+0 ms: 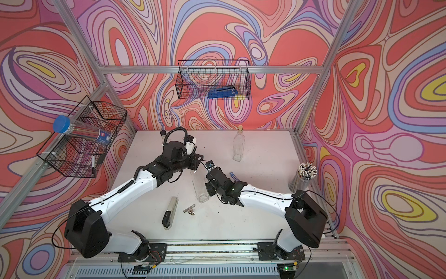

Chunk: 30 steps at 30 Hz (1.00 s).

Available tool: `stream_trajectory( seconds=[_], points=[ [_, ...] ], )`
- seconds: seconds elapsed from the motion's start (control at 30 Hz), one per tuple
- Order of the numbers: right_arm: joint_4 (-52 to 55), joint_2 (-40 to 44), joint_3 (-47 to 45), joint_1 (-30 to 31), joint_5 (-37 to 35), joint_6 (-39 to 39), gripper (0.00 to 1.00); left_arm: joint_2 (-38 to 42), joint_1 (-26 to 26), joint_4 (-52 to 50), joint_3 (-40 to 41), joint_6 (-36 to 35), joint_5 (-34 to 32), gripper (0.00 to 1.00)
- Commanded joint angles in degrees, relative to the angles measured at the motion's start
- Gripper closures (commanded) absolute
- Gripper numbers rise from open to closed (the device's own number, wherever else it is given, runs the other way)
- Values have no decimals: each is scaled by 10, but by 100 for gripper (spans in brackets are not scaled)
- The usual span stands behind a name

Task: Remove the label from the bottle
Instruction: Tear open the label from the bottle.

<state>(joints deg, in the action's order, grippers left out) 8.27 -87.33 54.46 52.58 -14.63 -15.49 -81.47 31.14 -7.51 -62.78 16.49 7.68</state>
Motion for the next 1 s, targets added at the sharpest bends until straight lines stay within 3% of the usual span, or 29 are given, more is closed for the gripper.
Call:
stream_trajectory(
  seconds=[0.0, 0.97],
  points=[
    [3, 10, 6, -3, -7, 5, 100, -2, 2, -25, 10, -17, 3, 100],
    [1, -11, -6, -13, 14, -16, 100, 24, 2, 38, 54, -25, 21, 100]
  ],
)
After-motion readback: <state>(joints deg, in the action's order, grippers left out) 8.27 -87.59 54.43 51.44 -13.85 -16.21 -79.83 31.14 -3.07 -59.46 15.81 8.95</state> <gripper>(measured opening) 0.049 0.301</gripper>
